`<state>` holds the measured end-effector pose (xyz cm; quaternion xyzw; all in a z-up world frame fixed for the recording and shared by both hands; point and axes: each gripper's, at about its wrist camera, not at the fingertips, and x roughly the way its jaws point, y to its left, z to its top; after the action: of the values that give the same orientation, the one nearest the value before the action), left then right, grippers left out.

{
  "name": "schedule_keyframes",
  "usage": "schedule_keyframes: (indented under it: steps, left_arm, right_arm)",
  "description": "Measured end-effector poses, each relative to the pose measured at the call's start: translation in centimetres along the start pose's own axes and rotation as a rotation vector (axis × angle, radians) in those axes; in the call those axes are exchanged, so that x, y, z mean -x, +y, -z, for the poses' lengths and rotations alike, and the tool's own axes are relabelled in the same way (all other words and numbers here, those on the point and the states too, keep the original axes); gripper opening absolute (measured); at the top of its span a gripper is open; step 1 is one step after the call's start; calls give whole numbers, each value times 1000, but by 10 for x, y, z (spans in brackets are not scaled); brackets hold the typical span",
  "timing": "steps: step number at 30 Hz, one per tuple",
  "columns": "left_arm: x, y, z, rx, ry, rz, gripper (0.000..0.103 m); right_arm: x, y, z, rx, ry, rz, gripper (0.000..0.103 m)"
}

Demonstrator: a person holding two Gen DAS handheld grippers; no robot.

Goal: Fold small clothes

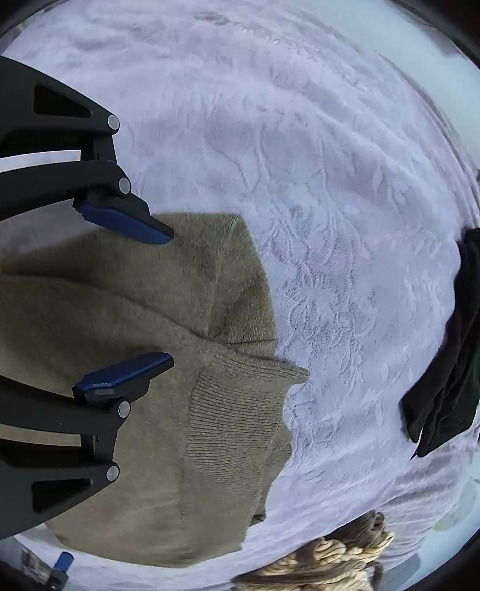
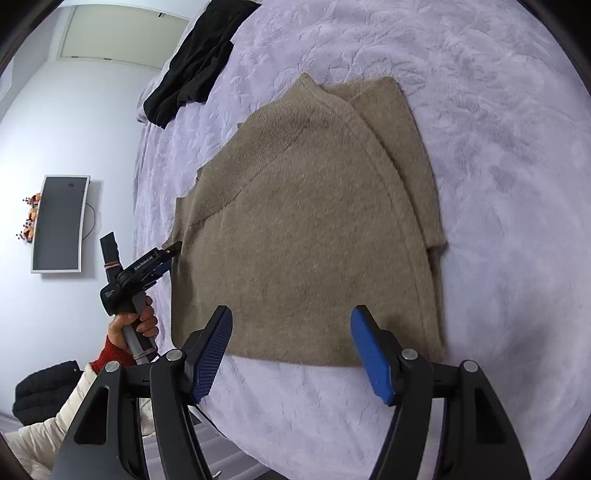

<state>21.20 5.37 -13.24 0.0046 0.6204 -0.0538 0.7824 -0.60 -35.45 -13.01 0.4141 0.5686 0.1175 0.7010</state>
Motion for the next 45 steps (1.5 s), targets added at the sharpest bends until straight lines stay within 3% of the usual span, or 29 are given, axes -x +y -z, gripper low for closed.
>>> schedule_keyframes:
  steps: [2, 8, 12, 15, 20, 22, 24, 25, 27, 28, 33, 36, 39, 45]
  left_arm:
    - [17, 12, 10, -28, 4, 17, 63]
    - [39, 47, 77, 28, 110, 250, 63]
    - [39, 42, 115, 35, 154, 353, 63]
    - [36, 32, 132, 24, 167, 394, 63]
    - [26, 24, 131, 34, 169, 413, 62]
    - [17, 25, 127, 58, 184, 424, 42]
    - [9, 25, 124, 62, 204, 419, 10]
    - [8, 24, 125, 63, 212, 430, 7]
    - [13, 23, 125, 49, 206, 427, 7]
    - [19, 22, 126, 26, 194, 424, 7]
    - [32, 27, 141, -28, 166, 368, 7]
    - [15, 29, 153, -29, 187, 314, 7]
    - [10, 35, 156, 15, 182, 310, 7]
    - [22, 45, 158, 66, 158, 312, 7]
  right_arm:
    - [-10, 7, 16, -22, 12, 0, 71]
    - [-61, 27, 48, -110, 76, -61, 71]
    - [-94, 33, 59, -153, 112, -56, 71]
    - [-96, 31, 62, -174, 88, -34, 71]
    - [-70, 8, 61, -259, -29, -27, 71]
    - [-62, -3, 58, -299, -78, -43, 71]
    - [-56, -18, 54, -359, -137, -62, 71]
    - [-56, -24, 54, -392, -151, -74, 68]
    - [-57, -34, 50, -461, -153, -97, 21]
    - [-54, -32, 48, -455, -151, -84, 8]
    - [-27, 2, 44, -195, -138, -10, 8]
    - [-36, -13, 46, -195, -93, 88, 8]
    - [-52, -33, 52, -239, -34, 165, 8]
    - [-47, -32, 66, -211, 14, 210, 8]
